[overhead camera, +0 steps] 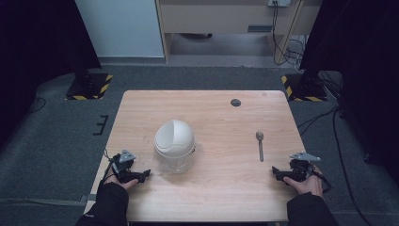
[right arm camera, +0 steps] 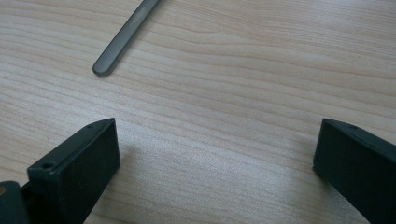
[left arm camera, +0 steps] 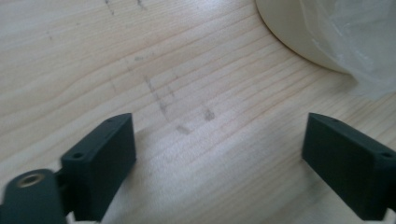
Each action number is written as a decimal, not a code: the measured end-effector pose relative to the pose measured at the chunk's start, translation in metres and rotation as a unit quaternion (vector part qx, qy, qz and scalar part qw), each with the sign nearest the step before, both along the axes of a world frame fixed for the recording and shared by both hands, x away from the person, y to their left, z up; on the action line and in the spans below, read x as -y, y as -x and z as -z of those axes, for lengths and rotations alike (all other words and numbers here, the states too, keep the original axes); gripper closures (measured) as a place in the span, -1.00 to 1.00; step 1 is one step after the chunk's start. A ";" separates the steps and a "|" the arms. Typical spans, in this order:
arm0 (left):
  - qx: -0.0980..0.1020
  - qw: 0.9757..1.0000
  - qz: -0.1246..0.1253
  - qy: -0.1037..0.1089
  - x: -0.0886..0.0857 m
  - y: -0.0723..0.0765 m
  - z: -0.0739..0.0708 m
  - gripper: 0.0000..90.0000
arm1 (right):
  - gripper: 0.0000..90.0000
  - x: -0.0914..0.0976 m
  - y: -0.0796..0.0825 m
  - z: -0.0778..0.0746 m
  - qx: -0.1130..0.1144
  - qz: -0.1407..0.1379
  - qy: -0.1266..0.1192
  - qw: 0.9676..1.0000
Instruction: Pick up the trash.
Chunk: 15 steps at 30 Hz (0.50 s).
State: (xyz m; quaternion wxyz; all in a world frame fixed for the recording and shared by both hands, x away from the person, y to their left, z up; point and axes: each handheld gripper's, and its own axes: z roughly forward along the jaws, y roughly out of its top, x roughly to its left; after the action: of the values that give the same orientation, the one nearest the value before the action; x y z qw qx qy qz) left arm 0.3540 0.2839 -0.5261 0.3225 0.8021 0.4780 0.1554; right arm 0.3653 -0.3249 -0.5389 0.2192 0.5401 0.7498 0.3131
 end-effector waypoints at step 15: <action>0.111 0.992 -0.035 0.055 -0.010 0.013 -0.041 -0.68 | -0.99 0.000 0.000 0.000 -0.001 0.000 0.000 1.000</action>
State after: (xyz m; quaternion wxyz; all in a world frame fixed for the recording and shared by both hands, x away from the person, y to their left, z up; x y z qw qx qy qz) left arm 0.3414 0.2944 -0.4853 0.4116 0.7436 0.4752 0.2277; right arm 0.3651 -0.3247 -0.5389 0.2190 0.5401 0.7501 0.3125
